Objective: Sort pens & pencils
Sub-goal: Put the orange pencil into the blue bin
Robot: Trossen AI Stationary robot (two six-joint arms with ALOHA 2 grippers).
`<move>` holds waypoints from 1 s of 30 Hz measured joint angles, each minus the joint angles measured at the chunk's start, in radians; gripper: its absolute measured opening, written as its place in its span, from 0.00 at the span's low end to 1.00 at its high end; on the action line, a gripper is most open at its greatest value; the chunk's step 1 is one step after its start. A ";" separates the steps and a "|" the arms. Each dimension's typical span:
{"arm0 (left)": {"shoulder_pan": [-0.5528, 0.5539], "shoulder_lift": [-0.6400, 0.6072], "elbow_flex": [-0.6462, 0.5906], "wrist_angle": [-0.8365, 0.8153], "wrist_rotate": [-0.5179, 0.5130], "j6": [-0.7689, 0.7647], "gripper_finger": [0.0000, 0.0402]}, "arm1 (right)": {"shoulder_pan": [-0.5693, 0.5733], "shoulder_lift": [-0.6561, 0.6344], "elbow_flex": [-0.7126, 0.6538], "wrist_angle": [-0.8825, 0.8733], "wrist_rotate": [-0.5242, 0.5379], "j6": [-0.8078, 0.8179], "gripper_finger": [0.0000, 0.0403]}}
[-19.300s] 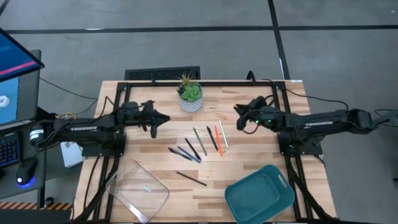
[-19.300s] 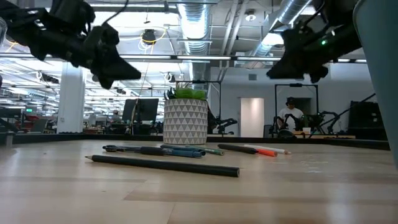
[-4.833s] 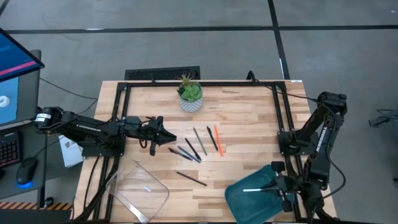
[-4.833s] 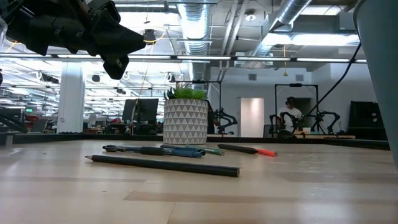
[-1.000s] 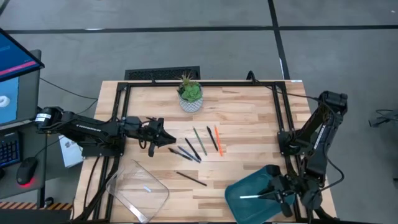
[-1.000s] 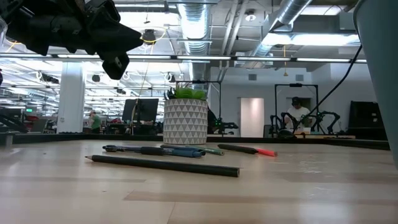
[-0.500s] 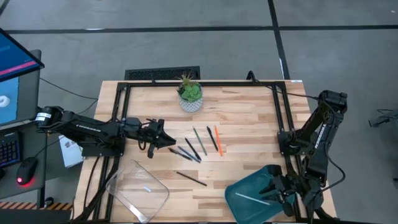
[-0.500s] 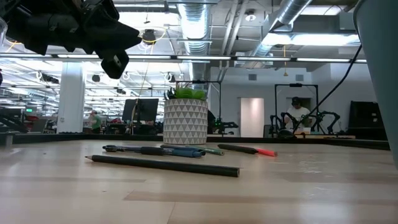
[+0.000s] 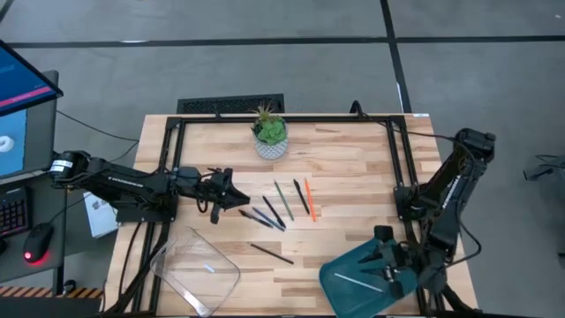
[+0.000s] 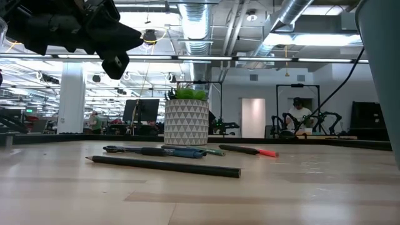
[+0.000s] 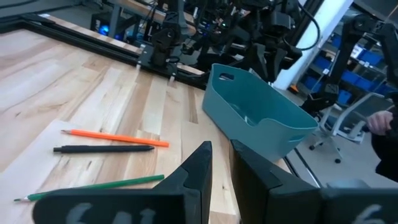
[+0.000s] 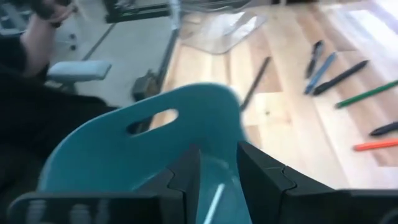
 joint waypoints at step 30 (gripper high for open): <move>0.000 0.000 0.000 -0.027 0.030 -0.082 0.11 | -0.752 0.246 0.000 0.385 -0.195 0.116 0.29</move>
